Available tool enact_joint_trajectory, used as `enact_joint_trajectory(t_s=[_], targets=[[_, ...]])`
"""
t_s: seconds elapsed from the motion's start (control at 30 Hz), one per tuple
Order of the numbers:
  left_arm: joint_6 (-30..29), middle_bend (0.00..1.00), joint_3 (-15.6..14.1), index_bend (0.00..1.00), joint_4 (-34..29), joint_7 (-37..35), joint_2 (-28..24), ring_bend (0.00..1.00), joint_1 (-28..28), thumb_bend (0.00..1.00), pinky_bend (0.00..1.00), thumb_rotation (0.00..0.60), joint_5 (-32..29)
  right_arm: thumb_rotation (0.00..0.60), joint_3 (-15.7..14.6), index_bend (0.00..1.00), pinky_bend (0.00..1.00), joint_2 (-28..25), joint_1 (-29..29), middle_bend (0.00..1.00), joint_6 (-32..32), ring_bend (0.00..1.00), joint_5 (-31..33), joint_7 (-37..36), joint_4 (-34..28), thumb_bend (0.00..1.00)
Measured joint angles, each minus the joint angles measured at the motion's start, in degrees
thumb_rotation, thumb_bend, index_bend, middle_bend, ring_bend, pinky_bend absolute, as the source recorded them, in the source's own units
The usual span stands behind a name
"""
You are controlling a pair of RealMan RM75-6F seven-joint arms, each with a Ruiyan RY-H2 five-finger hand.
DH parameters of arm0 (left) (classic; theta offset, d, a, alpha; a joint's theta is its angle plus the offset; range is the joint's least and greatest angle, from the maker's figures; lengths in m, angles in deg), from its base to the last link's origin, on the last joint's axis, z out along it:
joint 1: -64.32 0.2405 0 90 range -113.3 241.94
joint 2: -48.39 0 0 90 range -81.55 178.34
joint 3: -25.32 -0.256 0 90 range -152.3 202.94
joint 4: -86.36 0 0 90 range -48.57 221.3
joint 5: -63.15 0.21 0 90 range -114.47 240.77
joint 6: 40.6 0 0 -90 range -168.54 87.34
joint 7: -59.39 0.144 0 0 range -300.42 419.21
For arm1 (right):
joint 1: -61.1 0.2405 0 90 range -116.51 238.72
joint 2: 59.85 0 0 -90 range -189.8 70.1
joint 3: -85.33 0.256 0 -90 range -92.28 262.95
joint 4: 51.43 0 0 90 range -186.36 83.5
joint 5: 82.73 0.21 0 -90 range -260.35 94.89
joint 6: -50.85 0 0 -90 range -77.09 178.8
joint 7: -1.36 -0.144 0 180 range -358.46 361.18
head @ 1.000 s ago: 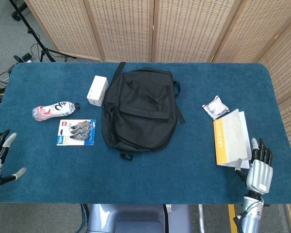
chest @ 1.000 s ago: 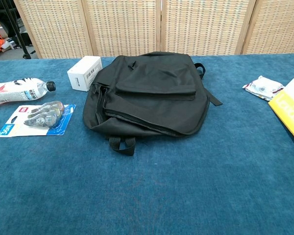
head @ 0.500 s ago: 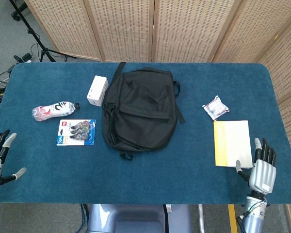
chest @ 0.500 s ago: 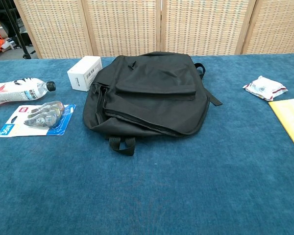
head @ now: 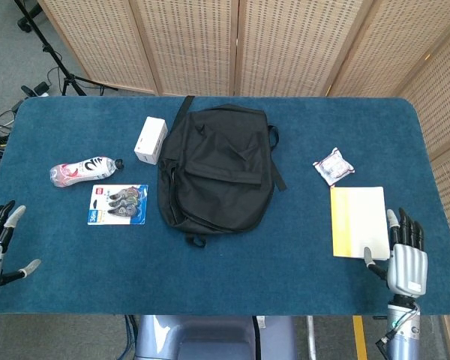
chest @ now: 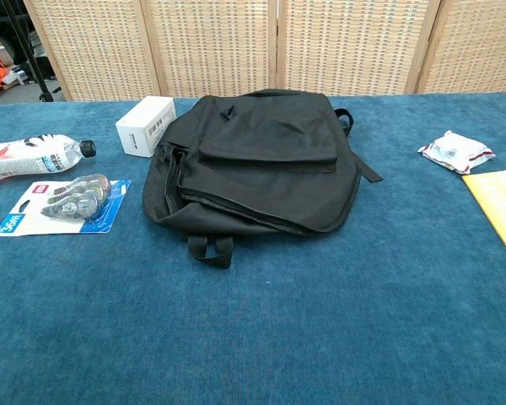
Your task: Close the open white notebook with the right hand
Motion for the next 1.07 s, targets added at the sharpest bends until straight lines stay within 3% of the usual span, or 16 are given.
enact_joint_trajectory(t_s=[0.4, 0.7, 1.07], targets=[[0.7, 0.00, 0.1, 0.00, 0.4, 0.7, 0.5, 0.00, -0.2, 0.07, 0.00, 0.553, -0.7, 0.600, -5.2, 0.00, 0.00, -4.6, 1.6, 0.00, -1.9, 0.00, -8.3, 1.7, 7.4, 0.39], [1.8, 0.00, -0.3, 0.00, 0.4, 0.1, 0.5, 0.00, -0.6, 0.07, 0.00, 0.554, -0.5, 0.600, -8.2, 0.00, 0.00, -6.8, 1.1, 0.00, -2.0, 0.00, -11.0, 4.2, 7.8, 0.39], [1.6, 0.00, 0.1, 0.00, 0.8, -0.6, 0.4, 0.00, -0.5, 0.07, 0.00, 0.553, -1.1, 0.600, -9.0, 0.00, 0.00, -8.0, 1.1, 0.00, -2.3, 0.00, -11.9, 6.9, 5.8, 0.39]])
